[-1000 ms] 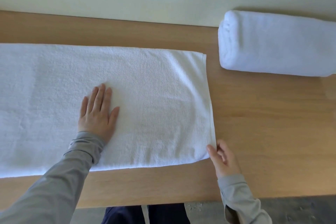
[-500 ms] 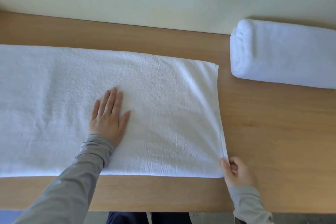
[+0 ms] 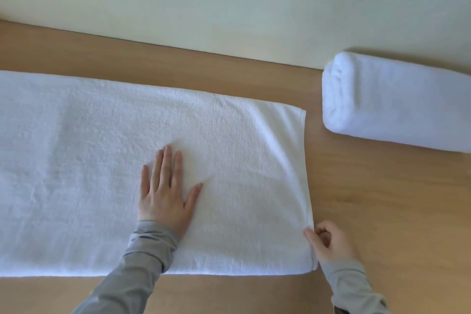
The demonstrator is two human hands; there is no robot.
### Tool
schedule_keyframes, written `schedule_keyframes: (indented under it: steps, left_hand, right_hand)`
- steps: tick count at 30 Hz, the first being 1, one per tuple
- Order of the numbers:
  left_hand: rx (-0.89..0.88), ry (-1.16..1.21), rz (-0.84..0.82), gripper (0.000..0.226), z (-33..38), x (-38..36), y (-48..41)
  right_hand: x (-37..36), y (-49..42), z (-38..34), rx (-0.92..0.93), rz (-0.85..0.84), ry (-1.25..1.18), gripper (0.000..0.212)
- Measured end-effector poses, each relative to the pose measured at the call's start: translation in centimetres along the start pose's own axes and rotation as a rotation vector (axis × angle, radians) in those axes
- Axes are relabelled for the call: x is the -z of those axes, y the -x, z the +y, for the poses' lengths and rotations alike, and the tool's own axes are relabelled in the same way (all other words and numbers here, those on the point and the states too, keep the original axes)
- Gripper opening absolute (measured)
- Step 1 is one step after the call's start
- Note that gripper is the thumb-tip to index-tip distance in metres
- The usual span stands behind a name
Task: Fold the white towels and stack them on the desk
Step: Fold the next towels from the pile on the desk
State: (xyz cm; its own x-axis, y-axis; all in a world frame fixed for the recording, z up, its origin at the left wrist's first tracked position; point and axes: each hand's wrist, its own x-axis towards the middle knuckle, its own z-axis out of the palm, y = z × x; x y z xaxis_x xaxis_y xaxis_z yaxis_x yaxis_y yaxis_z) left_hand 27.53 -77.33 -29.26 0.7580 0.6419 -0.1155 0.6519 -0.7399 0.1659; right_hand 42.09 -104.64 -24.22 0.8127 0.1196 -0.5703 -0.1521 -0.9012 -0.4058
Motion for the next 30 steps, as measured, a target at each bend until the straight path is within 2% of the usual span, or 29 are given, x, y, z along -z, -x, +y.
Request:
schedule_keyframes:
  steps: [2,4,5,7,10,11,13,15,18,19,21,23,26,28,30]
  left_hand:
    - [0.006,-0.003,0.004,0.077,0.1,-0.2,-0.1]
    - [0.011,-0.008,0.009,0.077,0.3,-0.3,-0.2]
    - [0.010,-0.013,0.011,0.077,0.3,-0.3,-0.2]
    - [0.006,-0.020,0.014,0.077,0.1,-0.3,-0.2]
    - [0.002,-0.025,0.009,0.078,0.1,-0.2,-0.3]
    - [0.006,-0.024,0.008,0.078,0.2,-0.2,-0.3]
    - [0.015,-0.023,0.008,0.078,0.2,-0.1,-0.3]
    - [0.020,-0.030,0.007,0.077,0.2,-0.1,-0.3]
    - [0.024,-0.040,0.009,0.077,0.0,-0.2,-0.3]
    - [0.027,-0.038,0.015,0.077,0.0,-0.2,-0.3]
    - [0.033,-0.030,0.026,0.076,0.2,-0.1,-0.4]
    - [0.036,-0.023,0.034,0.076,0.3,0.0,-0.5]
    - [0.029,-0.016,0.036,0.076,0.1,0.1,-0.3]
    - [0.021,-0.016,0.033,0.076,0.1,0.1,-0.4]
    - [0.022,-0.013,0.037,0.077,0.2,0.0,-0.5]
  right_hand:
    - [0.6,-0.7,-1.2,0.141,0.198,0.073,0.013]
    - [-0.3,-1.3,-4.6,0.454,0.396,0.098,0.025]
    - [-1.4,-1.6,-7.0,0.632,0.412,0.111,0.034]
    - [-4.8,-1.8,-11.6,0.981,0.265,0.221,0.048]
    - [-8.9,-3.8,-15.5,1.375,0.035,0.633,0.056]
    - [-8.7,-5.6,-16.0,1.412,-0.003,0.739,0.058]
    - [-6.3,-10.1,-16.1,1.359,0.005,0.838,0.060]
    - [-2.6,-15.1,-15.7,1.178,0.097,0.800,0.059]
    - [1.8,-19.8,-15.4,0.763,0.151,0.766,0.060]
    - [1.8,-19.7,-15.7,0.718,0.190,0.769,0.062]
    - [0.1,-17.1,-17.1,0.834,0.290,0.712,0.066]
    - [-3.4,-12.2,-17.9,1.006,0.310,0.620,0.067]
    - [-10.0,-3.9,-16.1,1.204,0.188,0.589,0.063]
    - [-12.0,-0.8,-13.3,1.214,0.092,0.638,0.061]
    - [-11.1,-0.7,-10.0,1.125,0.097,0.679,0.060]
